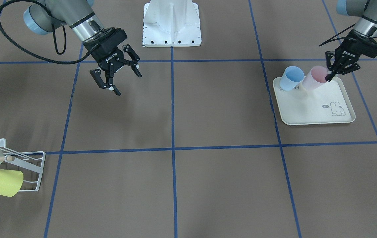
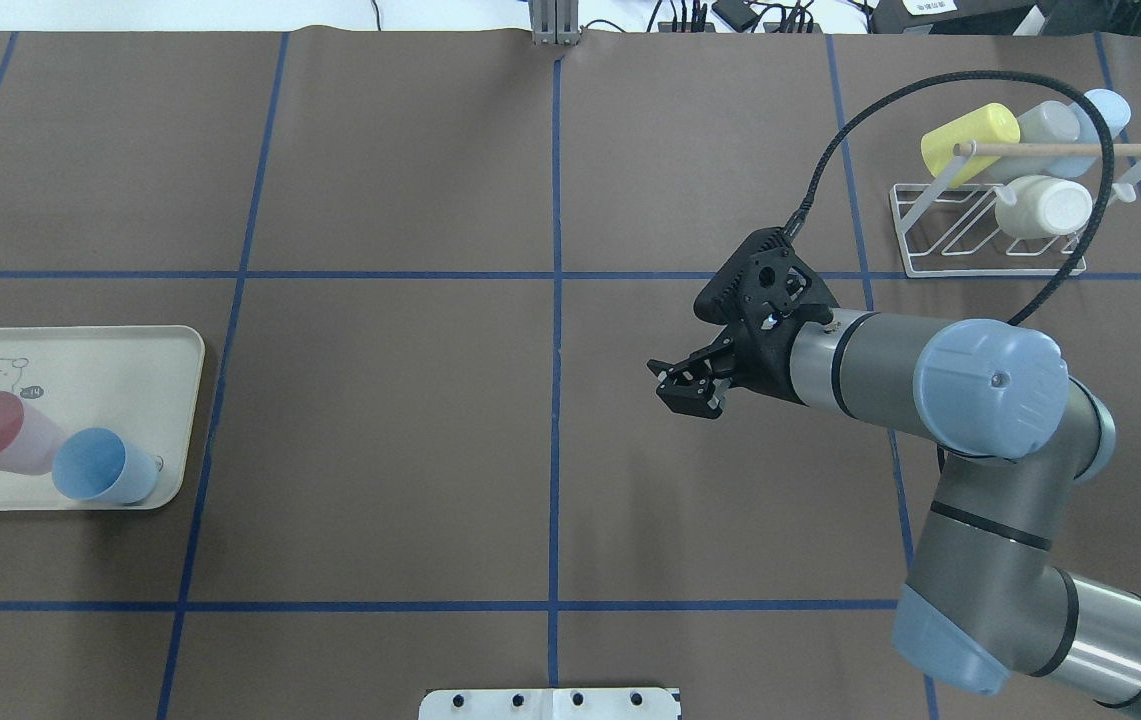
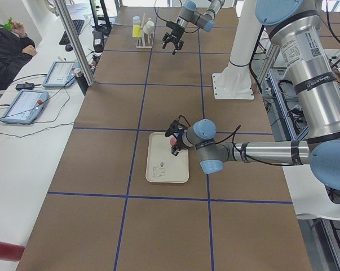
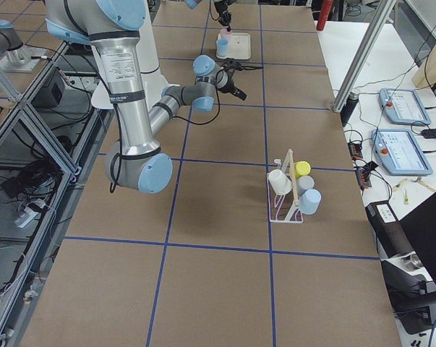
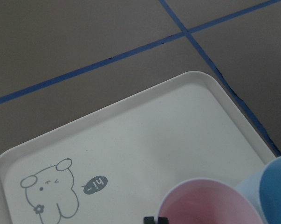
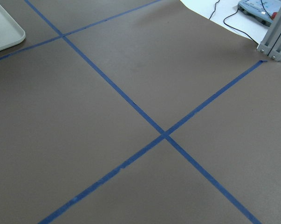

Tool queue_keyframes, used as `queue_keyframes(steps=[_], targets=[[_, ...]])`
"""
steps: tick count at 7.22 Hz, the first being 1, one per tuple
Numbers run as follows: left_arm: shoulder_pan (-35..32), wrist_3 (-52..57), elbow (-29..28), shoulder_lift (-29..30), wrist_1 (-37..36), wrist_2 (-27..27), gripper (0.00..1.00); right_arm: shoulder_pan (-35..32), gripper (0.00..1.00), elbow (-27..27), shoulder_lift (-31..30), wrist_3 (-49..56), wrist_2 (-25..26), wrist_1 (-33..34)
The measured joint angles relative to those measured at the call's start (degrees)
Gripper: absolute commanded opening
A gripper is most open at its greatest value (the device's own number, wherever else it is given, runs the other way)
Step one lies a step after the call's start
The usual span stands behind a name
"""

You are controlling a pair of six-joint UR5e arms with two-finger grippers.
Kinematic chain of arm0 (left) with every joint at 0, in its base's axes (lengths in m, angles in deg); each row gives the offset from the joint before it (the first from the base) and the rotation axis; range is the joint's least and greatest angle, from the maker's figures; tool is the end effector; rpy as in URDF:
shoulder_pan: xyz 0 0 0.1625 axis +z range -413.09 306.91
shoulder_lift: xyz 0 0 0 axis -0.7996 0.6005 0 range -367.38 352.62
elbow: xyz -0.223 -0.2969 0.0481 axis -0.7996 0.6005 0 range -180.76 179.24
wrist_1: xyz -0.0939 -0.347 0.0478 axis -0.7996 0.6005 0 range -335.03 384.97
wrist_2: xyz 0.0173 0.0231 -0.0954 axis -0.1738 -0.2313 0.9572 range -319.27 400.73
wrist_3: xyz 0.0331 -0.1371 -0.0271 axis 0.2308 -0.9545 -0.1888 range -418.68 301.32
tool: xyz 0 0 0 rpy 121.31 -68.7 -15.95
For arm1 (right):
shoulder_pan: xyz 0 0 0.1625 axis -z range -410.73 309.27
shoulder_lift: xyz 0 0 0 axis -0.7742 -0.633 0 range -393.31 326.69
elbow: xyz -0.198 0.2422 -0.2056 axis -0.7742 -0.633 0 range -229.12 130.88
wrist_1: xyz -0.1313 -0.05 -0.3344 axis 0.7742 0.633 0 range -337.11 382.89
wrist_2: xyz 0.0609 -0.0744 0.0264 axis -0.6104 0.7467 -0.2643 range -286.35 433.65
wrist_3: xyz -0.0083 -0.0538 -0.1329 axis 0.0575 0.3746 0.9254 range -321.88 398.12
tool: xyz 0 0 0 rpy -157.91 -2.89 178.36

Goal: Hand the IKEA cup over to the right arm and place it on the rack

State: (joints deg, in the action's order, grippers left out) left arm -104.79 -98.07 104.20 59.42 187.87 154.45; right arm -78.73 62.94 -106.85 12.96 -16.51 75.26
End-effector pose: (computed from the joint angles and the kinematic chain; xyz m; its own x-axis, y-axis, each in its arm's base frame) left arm 0.1563 -0.3197 0.5211 0.5493 0.4459 -0.7067 0.1081 0.8007 0.5893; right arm -0.4084 -0.3677 0.2489 0.5126 -0.7524 0.4136 -0.0075 0.4777 0.8785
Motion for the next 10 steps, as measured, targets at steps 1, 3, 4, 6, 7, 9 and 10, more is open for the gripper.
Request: queue_keyframes(steps=[1,3,4,6,7,9,10], targets=[[-5.56,0.01,3.24,0.19,-2.68,5.84,0.0,0.29,0.99,-0.28,0.35,0.08,0.09,-0.05],[-11.83,-1.27,12.3,2.28,-12.75,13.05,0.0,1.12,0.99,-1.46,0.68,0.37,0.22,-2.48],[-12.42,-4.85,14.93,5.17,-16.1,14.09,0.0,1.59,0.99,-3.49,0.72,0.5,0.24,-7.24],[-10.67,-18.18,16.04,14.15,-18.05,14.95,0.0,3.0,1.0,-7.83,1.25,0.88,0.13,-17.77],[-7.72,-24.74,15.97,18.79,-18.19,14.66,0.0,3.98,0.99,-8.64,2.19,1.28,0.09,-20.08],[2.02,-36.49,14.95,28.78,-18.24,9.11,0.0,5.46,0.99,-8.98,4.08,3.35,0.07,-21.83],[6.69,-40.99,13.45,33.74,-18.24,5.25,0.0,5.94,0.99,-9.11,4.67,4.45,0.05,-23.48]])
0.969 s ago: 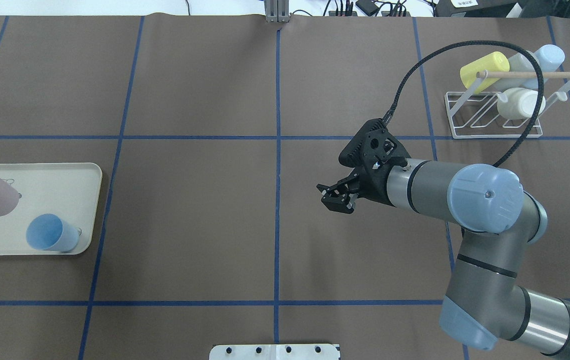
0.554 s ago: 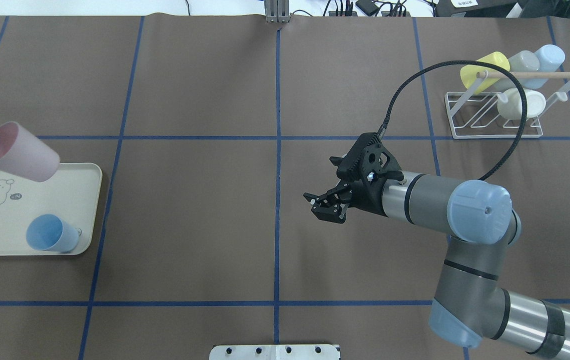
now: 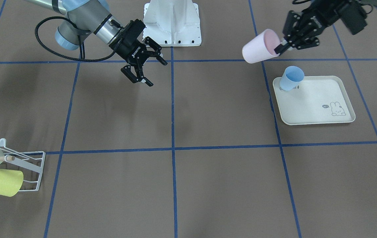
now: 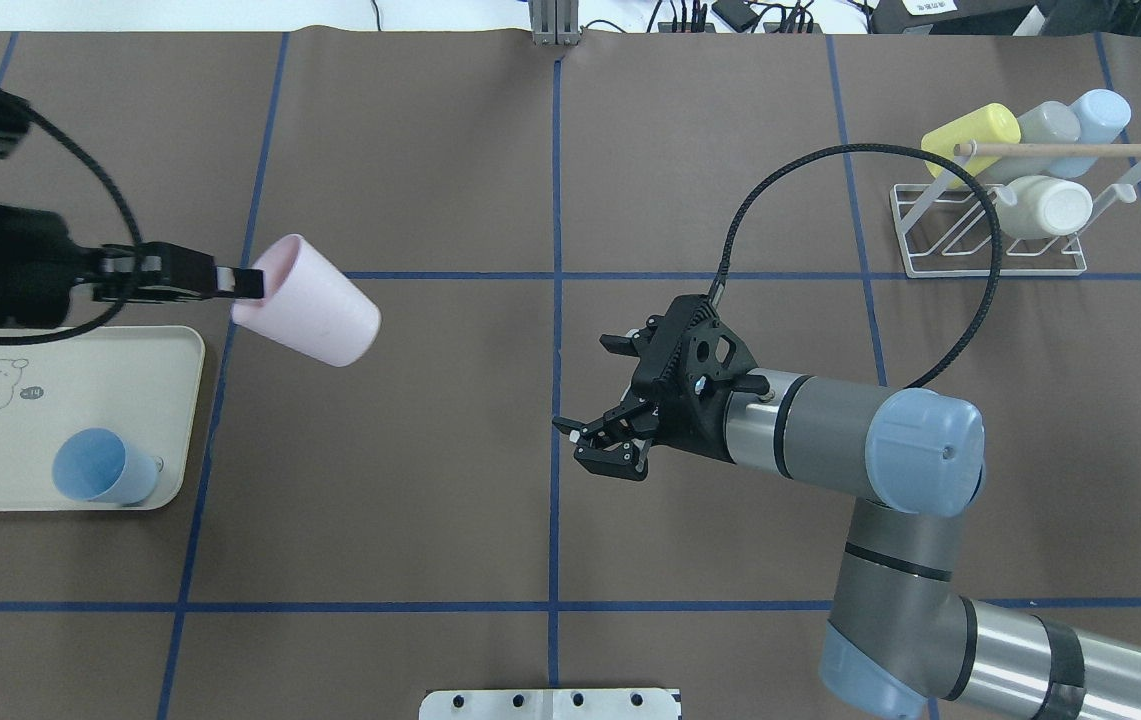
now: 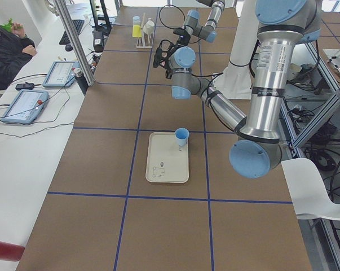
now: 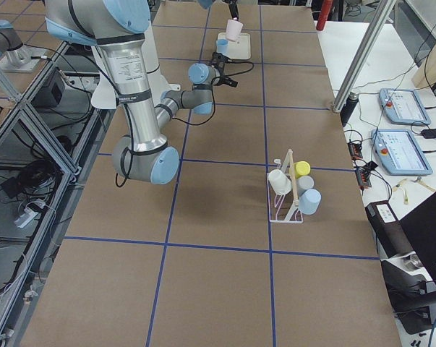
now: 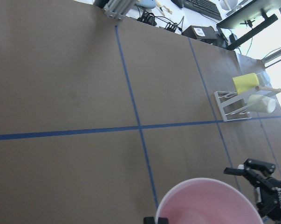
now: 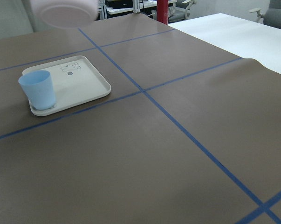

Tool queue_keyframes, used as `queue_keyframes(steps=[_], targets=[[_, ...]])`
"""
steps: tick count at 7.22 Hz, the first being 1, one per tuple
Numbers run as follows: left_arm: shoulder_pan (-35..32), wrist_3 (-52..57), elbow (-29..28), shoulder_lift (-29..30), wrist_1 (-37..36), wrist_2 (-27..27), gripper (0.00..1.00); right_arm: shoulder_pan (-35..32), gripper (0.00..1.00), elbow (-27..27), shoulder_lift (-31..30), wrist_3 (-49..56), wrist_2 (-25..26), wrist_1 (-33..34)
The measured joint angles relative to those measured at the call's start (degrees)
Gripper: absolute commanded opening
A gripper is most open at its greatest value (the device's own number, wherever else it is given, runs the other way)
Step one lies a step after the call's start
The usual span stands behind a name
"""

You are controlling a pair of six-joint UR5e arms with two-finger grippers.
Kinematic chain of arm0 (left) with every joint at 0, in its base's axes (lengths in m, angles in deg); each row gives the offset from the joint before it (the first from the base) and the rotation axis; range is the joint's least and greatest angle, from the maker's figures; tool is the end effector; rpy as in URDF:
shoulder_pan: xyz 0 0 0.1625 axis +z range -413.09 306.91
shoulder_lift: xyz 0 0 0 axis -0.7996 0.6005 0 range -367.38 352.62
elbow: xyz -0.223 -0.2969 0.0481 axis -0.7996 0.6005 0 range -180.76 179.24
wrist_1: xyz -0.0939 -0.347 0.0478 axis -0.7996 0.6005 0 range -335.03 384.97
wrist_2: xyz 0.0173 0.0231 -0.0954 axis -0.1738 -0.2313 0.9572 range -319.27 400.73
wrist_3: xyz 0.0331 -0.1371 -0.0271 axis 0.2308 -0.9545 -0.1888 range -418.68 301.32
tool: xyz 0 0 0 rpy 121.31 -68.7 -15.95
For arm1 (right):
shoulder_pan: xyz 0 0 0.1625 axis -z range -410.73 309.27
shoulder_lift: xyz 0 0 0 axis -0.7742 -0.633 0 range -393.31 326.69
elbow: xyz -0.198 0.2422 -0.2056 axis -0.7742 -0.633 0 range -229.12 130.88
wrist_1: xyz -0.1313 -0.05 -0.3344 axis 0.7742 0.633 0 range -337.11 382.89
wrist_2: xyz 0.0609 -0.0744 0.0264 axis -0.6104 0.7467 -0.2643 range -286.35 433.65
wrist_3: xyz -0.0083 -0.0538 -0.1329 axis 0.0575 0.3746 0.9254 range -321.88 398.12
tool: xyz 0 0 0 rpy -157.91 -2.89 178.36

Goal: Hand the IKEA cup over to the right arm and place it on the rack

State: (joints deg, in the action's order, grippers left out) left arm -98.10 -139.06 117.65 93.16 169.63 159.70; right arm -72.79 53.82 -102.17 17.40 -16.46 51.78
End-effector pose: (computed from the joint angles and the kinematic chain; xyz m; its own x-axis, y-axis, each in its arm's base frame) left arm 0.2730 -0.3632 0.2112 0.0021 0.2044 -0.9789 0.2805 0.9395 0.1968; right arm -0.4583 -0.3292 0.2103 0.3200 -0.8795 0.3524 -0.2108 0.2965 0.9315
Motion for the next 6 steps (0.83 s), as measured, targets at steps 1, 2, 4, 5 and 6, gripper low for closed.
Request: queue_keyframes(steps=[1,2,4,5,6], targets=[[3.57,-2.82,-1.65,3.64,0.0,-3.03,0.0,0.45,0.99,-0.31,0.28,1.15,-0.02,-2.56],[6.38,-4.08,-2.99,5.64,0.0,-5.32,0.0,0.87,0.99,-1.1,0.47,2.02,0.0,-5.64],[10.7,-4.71,-5.13,7.96,0.0,-7.92,0.0,1.57,0.99,-3.36,0.82,2.55,0.06,-11.88],[11.9,-4.76,-5.7,8.55,0.0,-8.29,0.0,1.74,0.99,-3.92,0.88,2.59,0.14,-13.27],[12.81,-4.78,-5.98,8.8,0.0,-8.47,0.0,1.79,0.99,-4.13,0.93,2.61,0.18,-13.83]])
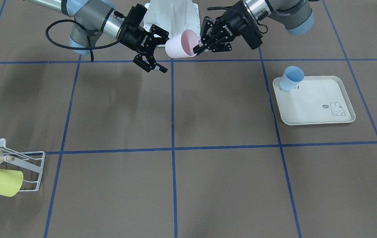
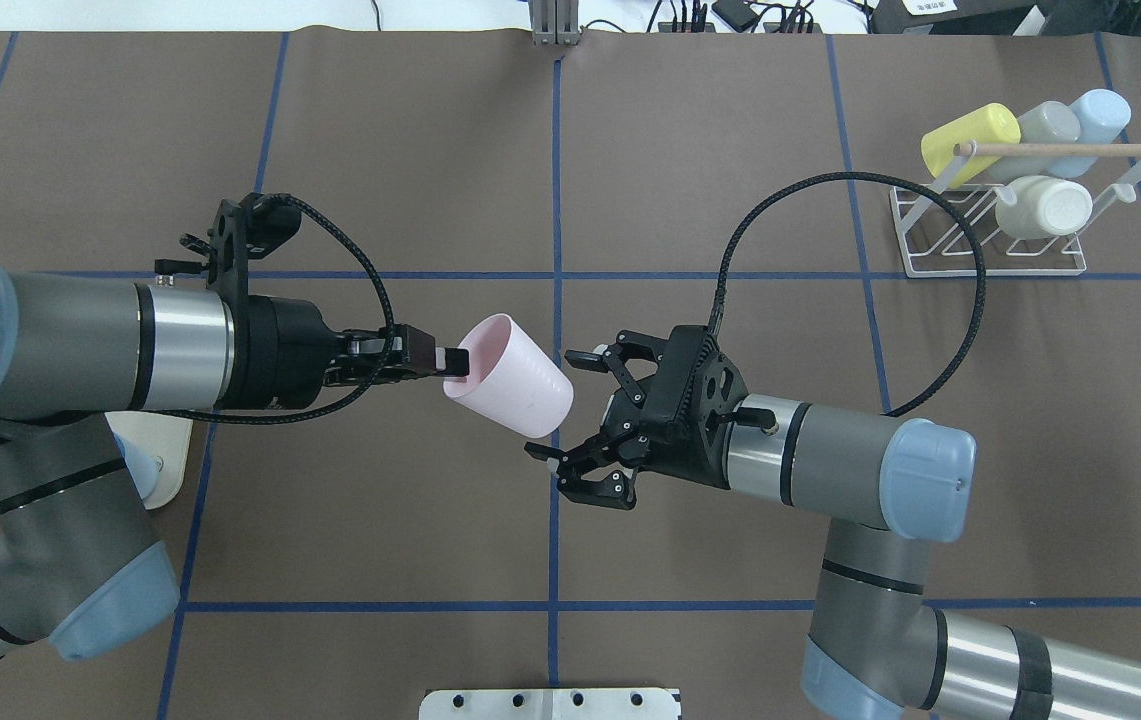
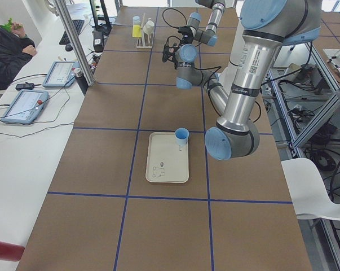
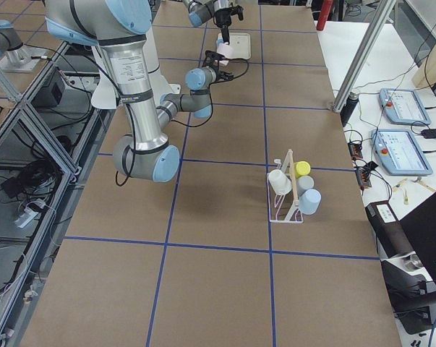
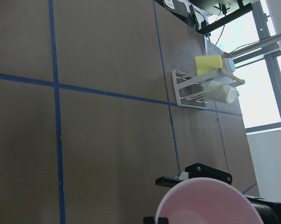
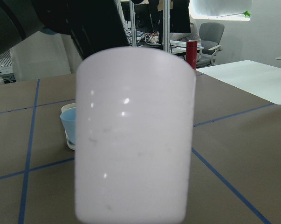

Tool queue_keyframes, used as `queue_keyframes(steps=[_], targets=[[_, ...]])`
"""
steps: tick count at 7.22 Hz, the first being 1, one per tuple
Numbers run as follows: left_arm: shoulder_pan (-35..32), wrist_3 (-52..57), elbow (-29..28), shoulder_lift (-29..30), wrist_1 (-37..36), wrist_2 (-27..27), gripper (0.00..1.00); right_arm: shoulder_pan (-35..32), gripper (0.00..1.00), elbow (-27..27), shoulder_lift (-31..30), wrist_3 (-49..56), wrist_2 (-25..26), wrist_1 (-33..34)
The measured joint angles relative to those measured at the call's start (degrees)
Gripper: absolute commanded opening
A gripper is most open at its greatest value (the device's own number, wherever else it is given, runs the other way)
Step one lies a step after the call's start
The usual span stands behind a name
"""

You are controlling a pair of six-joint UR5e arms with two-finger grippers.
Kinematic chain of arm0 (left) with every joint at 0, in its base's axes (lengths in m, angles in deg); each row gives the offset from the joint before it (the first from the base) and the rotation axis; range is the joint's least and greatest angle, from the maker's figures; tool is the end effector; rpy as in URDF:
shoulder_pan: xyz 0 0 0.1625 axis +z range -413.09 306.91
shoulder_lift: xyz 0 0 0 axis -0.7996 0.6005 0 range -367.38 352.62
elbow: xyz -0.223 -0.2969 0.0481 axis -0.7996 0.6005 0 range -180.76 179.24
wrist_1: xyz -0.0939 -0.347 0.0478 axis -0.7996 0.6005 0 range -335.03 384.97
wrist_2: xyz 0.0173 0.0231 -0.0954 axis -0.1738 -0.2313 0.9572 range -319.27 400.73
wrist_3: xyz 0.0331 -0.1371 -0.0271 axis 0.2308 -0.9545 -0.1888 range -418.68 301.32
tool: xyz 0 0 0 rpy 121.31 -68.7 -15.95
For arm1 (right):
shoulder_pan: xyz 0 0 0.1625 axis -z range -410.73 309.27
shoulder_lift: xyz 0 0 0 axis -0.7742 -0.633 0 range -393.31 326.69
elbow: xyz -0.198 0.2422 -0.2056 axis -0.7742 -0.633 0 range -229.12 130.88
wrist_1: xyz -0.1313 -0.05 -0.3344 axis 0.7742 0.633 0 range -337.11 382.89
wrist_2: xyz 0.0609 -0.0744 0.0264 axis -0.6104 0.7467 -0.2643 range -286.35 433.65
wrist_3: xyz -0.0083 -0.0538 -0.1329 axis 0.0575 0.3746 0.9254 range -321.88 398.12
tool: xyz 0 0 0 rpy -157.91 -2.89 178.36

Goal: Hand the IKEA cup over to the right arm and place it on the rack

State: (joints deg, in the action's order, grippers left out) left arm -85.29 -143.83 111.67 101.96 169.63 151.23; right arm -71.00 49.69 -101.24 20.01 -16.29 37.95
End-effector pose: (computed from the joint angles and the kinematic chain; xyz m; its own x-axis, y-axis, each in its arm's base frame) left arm 0.3772 -0.3356 0.1770 -0.0774 0.1421 -0.9868 0.2119 0.9695 0.1230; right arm -0.4614 -0.3126 0.2012 0.2507 -0.9206 0.2995 -0.3512 0.2018 0.9143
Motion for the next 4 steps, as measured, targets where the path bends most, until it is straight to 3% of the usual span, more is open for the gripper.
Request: queue_keyframes(steps=[4], targets=[[2.62,-0.01,-1.83,1.22,0.0,-3.47,0.0,0.49,0.99,0.0,0.3,0.01,0.02,-0.29]])
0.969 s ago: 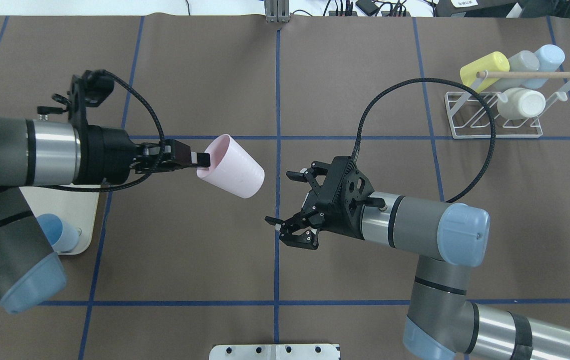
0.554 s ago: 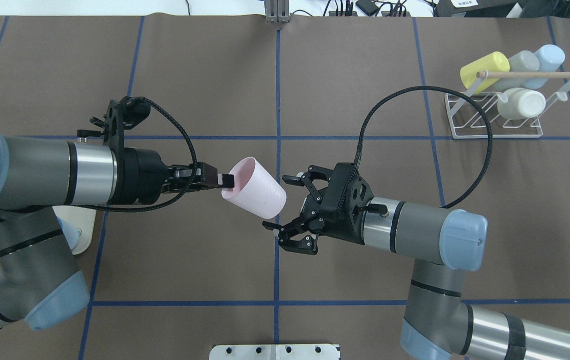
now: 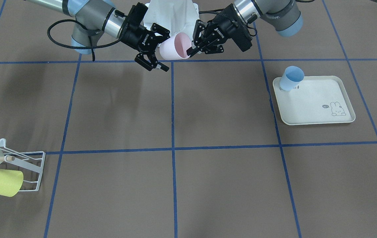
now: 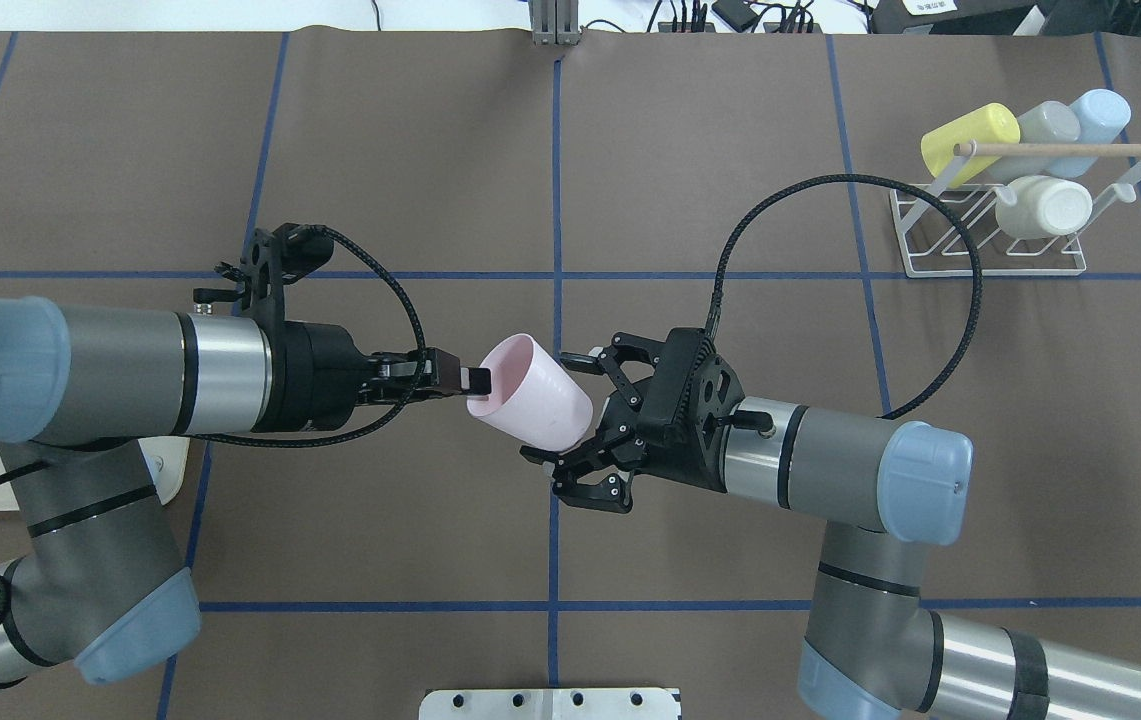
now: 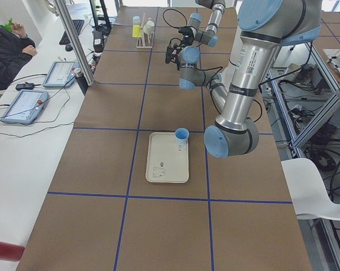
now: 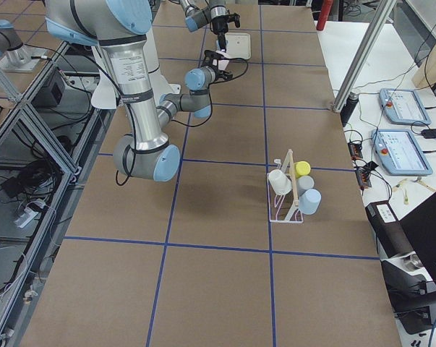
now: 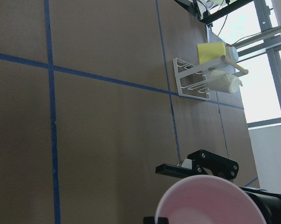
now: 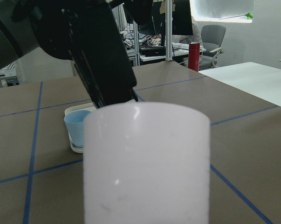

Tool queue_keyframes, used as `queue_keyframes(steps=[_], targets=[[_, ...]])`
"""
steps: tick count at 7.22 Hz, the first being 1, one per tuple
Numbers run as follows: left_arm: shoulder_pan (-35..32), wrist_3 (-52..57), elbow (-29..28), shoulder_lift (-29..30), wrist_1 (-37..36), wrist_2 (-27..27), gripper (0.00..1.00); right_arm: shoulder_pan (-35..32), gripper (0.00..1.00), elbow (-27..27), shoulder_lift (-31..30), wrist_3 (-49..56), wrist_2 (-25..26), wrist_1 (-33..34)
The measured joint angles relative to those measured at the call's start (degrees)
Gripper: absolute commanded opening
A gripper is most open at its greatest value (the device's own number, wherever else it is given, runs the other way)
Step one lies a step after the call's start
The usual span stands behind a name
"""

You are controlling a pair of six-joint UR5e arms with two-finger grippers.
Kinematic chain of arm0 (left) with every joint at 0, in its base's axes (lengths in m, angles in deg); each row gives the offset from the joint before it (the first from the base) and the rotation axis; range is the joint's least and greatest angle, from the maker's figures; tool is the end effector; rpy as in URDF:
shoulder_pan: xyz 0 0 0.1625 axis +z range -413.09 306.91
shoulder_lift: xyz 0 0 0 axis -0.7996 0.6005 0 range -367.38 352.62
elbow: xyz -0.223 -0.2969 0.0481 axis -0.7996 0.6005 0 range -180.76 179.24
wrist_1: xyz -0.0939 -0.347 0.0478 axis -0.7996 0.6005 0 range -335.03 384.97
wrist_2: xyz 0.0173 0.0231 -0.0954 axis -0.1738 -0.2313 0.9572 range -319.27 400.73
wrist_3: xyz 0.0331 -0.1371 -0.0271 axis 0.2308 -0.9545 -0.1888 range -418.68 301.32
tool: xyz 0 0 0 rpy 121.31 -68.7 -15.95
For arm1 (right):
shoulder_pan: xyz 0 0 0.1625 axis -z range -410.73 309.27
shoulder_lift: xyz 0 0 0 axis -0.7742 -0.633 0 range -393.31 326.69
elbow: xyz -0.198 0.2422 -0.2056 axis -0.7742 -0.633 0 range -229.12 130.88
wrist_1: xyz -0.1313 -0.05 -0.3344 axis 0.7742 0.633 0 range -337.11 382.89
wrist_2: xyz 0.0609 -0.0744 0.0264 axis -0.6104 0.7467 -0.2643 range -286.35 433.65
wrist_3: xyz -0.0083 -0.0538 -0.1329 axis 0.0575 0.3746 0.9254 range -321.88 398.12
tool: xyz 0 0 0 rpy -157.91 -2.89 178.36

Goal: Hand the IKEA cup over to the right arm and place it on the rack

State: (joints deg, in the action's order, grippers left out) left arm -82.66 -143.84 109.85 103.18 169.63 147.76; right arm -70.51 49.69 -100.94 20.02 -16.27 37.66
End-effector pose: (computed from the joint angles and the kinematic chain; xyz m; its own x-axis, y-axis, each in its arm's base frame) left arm 0.4002 -0.3319 0.1779 -0.0699 0.1322 -0.9888 0.2251 0.9677 0.1135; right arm -0.4636 -0.3086 0.1978 0.2402 -0.9237 0.2986 -0.3584 0.2015 0.9116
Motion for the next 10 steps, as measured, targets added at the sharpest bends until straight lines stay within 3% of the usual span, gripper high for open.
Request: queue_keyframes(steps=[1,3,5,6,7,8,10], targets=[[0.08,0.0,-0.49,0.23,0.0,-0.17,0.0,0.23,0.97,0.03,0.05,0.0,0.0,0.0],[0.1,0.0,-0.98,0.31,0.0,-0.26,0.0,0.54,0.73,0.09,0.11,0.0,0.0,0.0],[-0.03,0.06,-0.99,-0.01,0.02,-0.32,0.0,0.58,0.28,0.17,0.05,-0.07,0.0,0.0],[-0.08,0.08,-0.97,-0.19,0.05,-0.33,0.19,0.55,0.09,0.2,-0.05,-0.26,0.01,0.0],[-0.11,0.14,-0.88,-0.21,0.08,-0.32,0.81,0.55,0.0,0.25,-0.11,-0.37,-0.01,-0.01],[-0.13,0.28,-0.79,-0.24,0.08,-0.3,1.0,0.52,0.0,0.3,-0.22,-0.41,0.0,0.0],[-0.68,0.44,-0.45,-0.29,0.07,-0.38,1.0,0.46,0.0,0.32,-0.39,-0.24,0.0,0.0]])
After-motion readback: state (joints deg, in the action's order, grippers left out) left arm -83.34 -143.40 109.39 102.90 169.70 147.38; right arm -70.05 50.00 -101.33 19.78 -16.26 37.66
